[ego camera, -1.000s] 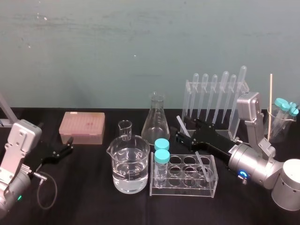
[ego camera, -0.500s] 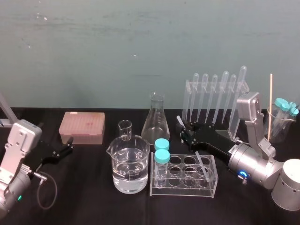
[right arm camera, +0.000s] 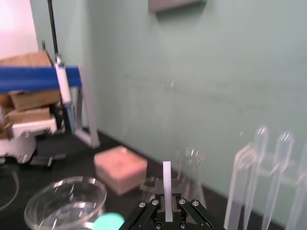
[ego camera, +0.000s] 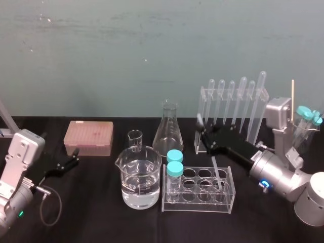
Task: Pick up the stirring rod with one hand, then place it down.
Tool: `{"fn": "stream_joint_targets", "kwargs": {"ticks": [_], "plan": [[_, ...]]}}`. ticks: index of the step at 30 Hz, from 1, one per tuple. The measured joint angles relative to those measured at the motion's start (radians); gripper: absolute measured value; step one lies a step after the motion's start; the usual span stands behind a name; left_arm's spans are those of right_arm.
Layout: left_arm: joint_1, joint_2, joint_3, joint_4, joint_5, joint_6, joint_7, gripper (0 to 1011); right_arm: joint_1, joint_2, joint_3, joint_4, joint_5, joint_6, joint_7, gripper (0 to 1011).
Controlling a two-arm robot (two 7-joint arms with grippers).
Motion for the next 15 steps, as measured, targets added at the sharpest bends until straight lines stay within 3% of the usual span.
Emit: {"fn": "stream_joint_targets", "kwargs": {"ticks": [2,3,9,12,15], "plan": [[0.000,0.000,0.000,0.000,0.000,0.000,0.000,1000,-0.002,-0.007,0.017,-0.004,-0.012,-0.051,-0.007,69],[0.000,0.000,0.000,0.000,0.000,0.000,0.000,1000,-0.002,-0.007,0.017,-0.004,-0.012,-0.051,-0.007,69],[0.000,0.000,0.000,0.000,0.000,0.000,0.000,1000,0.008,-0.043,0.091,-0.015,-0.008,-0.237,-0.011,69],[0.000,0.000,0.000,0.000,0.000,0.000,0.000,1000,0.011,-0.055,0.119,-0.023,0.009,-0.292,0.004,69],[0.000,0.000,0.000,0.000,0.000,0.000,0.000,1000,0.010,-0.061,0.134,-0.028,0.028,-0.313,0.019,69]]}}
